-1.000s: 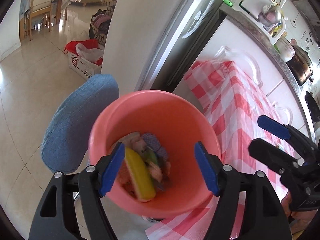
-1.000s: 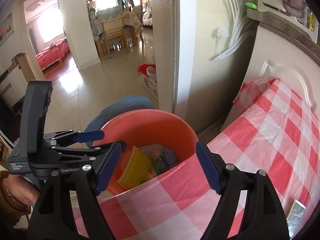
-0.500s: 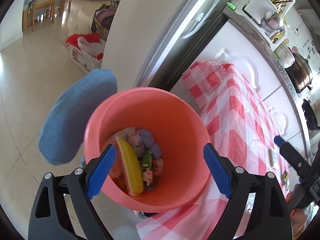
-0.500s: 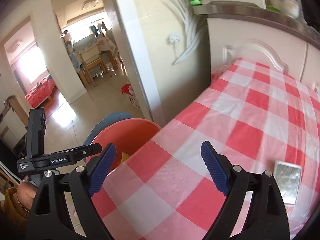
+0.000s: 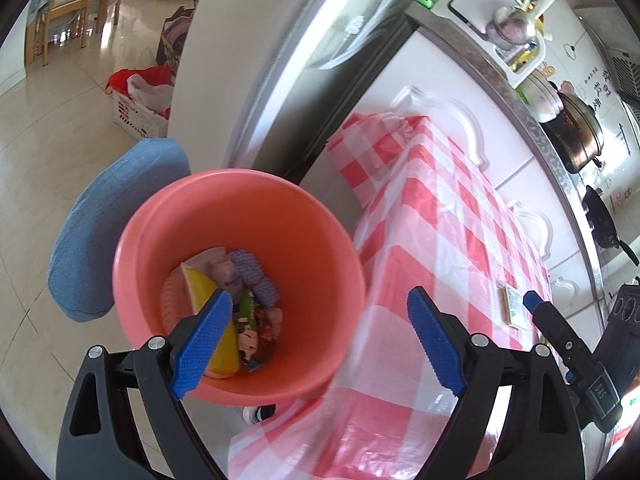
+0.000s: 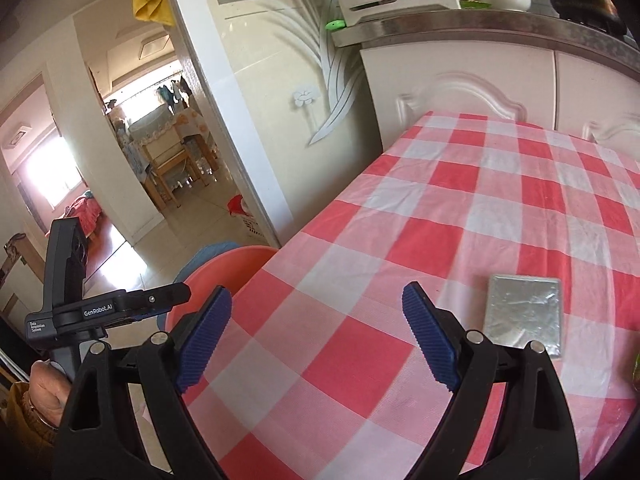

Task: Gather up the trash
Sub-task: 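Move both open tools back over the foil tray and green packet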

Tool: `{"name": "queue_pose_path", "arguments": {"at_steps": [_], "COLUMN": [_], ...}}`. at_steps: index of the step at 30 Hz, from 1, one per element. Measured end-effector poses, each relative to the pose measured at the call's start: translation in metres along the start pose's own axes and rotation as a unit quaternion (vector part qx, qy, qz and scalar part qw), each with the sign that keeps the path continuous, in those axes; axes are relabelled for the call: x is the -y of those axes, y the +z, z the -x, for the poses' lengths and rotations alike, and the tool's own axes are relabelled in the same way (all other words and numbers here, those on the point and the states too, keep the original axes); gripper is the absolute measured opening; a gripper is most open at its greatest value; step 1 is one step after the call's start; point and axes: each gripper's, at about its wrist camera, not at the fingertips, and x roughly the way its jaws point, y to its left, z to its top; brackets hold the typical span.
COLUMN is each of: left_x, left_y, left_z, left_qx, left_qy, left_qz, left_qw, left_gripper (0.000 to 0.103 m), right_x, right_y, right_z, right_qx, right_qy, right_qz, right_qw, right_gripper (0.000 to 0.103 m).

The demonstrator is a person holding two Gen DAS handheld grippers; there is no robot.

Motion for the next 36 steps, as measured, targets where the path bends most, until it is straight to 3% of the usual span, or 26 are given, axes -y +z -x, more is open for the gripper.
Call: {"name": "queue_pose_path", "arguments": {"at_steps": [36], "left_x": [0.148], "left_y": [-0.041], "left_z": [-0.021], "left_qx": [-0.053], "left_qy": [-0.017], "left_qz": [-0.116], "left_qw": [0.9917], "left_gripper": [0.093], "right_x": [0.119], "right_y": [-0.010], "right_z": [0.095], "right_qx": [0.058], "right_qy": [-0.003], "right_qz": [-0.103], "right_qw": [0.993], "right_gripper": [0.093]}}
